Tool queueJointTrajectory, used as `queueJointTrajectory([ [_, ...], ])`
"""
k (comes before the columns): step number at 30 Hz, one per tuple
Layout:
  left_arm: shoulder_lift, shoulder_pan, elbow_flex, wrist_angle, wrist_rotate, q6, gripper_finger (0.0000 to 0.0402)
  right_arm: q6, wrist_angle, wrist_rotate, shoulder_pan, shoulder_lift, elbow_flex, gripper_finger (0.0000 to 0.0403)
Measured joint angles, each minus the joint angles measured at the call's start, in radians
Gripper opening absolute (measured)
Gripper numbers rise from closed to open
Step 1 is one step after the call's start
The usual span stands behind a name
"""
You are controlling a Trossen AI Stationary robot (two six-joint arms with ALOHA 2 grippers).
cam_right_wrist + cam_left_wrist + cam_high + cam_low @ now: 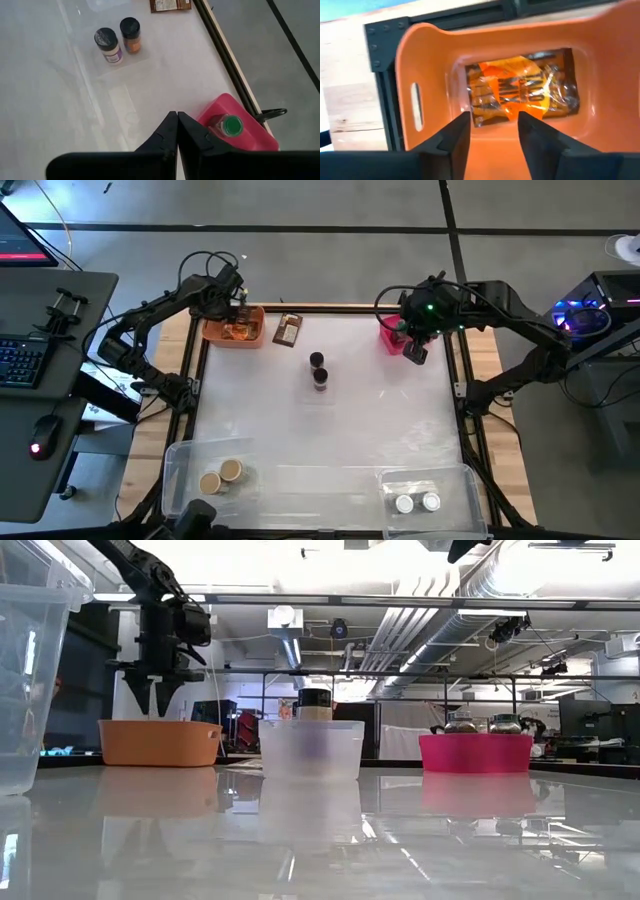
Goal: Sort spices by type
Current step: Put the orange seasoning pack into the orange bin
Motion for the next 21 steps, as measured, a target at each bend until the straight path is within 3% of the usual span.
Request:
queueJointTrajectory([
  [3, -0.001, 0.0, 0.023, -0.012, 0.074, 0.019, 0.0172, -0.002, 0.003, 0.0, 0.0, 0.0, 0.0, 0.0],
  [8, -0.038, -0.014, 0.119, 0.039, 0.366, -0.006, 0.0195, -0.003, 0.005, 0.0, 0.0, 0.0, 0.0, 0.0],
  [10, -0.063, -0.051, 0.17, 0.074, 0.421, -0.018, 0.0197, 0.013, 0.005, -0.001, 0.0, 0.0, 0.0, 0.0],
  [15, -0.044, -0.226, 0.296, 0.112, 0.308, 0.021, 0.0193, 0.045, 0.007, -0.004, 0.0, 0.0, 0.0, 0.0],
  [21, 0.212, -0.346, 0.486, -0.018, 0.254, 0.155, 0.0191, 0.076, 0.066, -0.007, 0.0, 0.0, 0.0, 0.0],
])
